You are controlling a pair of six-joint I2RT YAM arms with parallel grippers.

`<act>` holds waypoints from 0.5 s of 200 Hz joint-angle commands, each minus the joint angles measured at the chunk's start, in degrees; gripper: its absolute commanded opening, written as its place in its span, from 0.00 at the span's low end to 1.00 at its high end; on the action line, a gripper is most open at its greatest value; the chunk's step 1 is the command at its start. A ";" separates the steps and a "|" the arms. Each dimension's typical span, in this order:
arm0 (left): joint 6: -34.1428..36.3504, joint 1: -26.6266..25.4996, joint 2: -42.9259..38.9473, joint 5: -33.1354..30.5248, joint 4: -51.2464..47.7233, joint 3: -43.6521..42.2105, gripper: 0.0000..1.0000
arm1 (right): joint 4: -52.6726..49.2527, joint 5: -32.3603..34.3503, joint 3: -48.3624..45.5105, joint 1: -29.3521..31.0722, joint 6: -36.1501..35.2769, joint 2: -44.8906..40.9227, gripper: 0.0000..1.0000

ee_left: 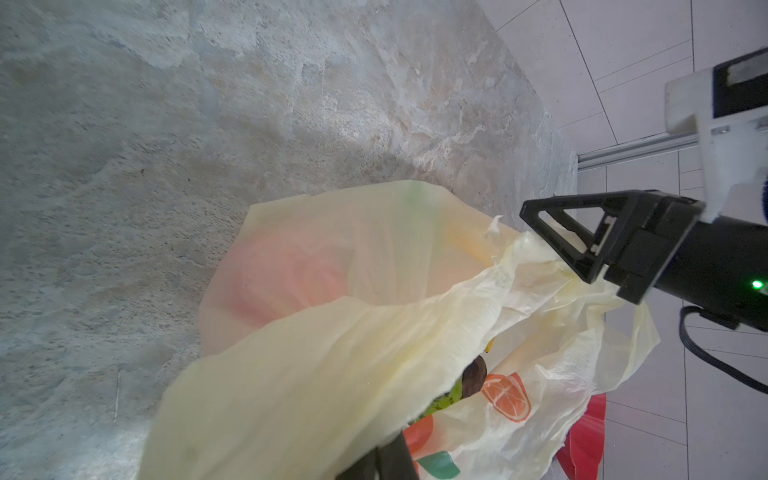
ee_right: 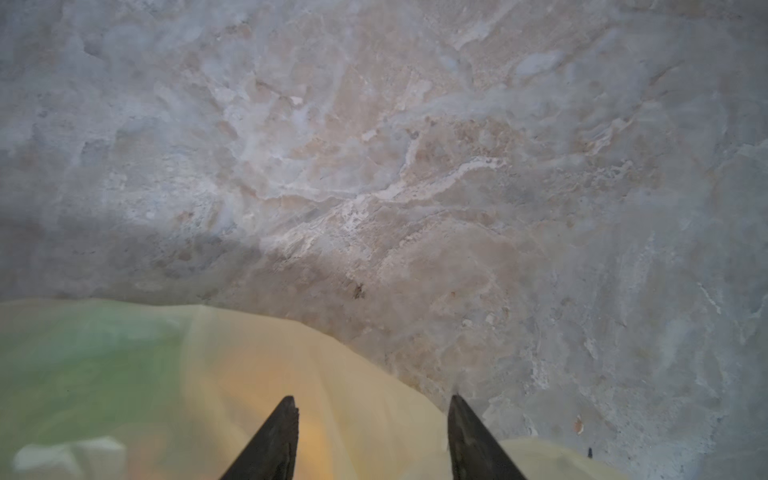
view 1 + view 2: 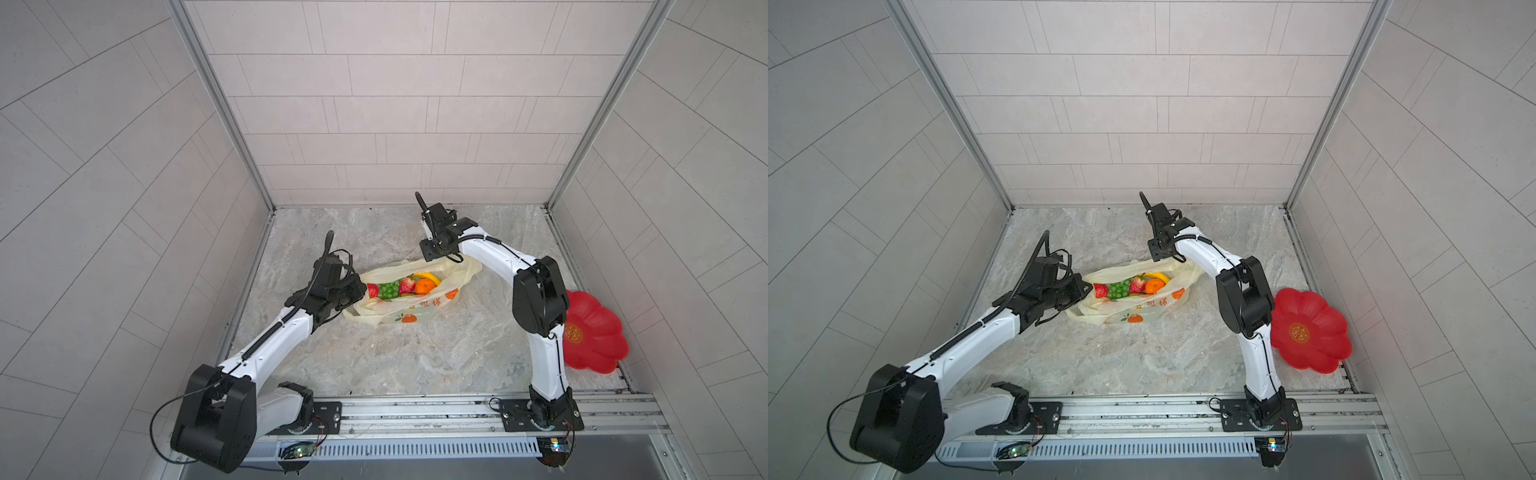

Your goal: Take the fake fruits out of the plastic bag

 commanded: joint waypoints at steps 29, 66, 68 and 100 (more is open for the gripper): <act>-1.40 -0.12 2.80 -1.56 0.10 2.80 0.00 | -3.84 8.35 -11.61 7.36 -0.25 -21.89 0.72; -1.68 -0.12 3.73 -3.16 -0.39 4.17 0.00 | -5.19 13.04 -20.18 9.30 4.73 -25.87 0.81; -1.68 -0.12 3.79 -3.24 -0.34 4.22 0.00 | -5.19 13.44 -20.52 9.30 4.94 -25.83 0.81; -2.21 -0.13 4.01 -2.55 0.28 3.89 0.00 | -5.02 16.91 -20.96 7.54 7.50 -21.70 0.84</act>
